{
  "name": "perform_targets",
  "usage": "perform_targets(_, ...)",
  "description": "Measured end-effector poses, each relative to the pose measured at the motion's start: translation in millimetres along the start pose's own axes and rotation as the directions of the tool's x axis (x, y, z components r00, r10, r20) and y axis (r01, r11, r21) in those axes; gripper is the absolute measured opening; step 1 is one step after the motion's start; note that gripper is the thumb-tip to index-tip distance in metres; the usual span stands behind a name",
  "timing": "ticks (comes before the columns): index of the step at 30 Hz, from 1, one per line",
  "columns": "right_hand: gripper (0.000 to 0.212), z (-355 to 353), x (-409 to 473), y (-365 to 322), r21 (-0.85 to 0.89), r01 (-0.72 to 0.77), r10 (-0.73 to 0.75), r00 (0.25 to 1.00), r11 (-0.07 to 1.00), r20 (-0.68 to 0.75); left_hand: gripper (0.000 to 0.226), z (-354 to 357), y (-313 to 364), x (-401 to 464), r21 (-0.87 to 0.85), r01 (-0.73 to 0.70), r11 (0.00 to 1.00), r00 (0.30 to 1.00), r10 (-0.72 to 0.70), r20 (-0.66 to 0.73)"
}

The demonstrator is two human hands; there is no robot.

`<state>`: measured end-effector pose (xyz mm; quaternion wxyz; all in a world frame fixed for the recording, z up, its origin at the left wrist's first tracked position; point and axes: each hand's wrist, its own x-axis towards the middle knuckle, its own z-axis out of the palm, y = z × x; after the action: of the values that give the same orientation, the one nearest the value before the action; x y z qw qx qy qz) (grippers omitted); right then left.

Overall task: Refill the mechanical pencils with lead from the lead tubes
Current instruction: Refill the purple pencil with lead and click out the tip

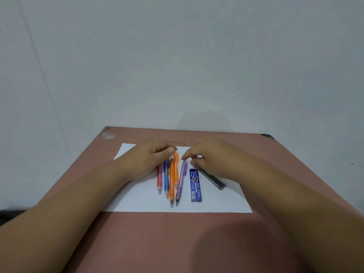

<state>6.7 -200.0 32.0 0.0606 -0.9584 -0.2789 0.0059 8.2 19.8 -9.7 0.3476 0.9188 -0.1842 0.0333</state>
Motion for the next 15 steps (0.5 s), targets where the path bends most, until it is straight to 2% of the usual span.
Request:
perform_targets(5, 0.026, 3.3, 18.5, -1.1, -0.041, 0.053, -0.05, 0.996, 0.998, 0.078, 0.025, 0.0, -8.5, 0.1, -0.097, 0.023, 0.995, 0.999, -0.026, -0.038)
perform_targets(11, 0.012, 7.8, 32.9, 12.9, -0.067, 0.097, -0.093, 0.994, 0.993, 0.065, 0.023, -2.4, -8.5, 0.3, -0.155, 0.028, 0.988, 0.994, -0.043, -0.095)
perform_targets(15, 0.014, 5.4, 34.4, 24.2, -0.044, 0.103, -0.099, 0.992, 0.994, 0.075, 0.025, -4.0, -9.0, -0.9, -0.276, 0.058, 0.959, 0.992, -0.086, -0.09)
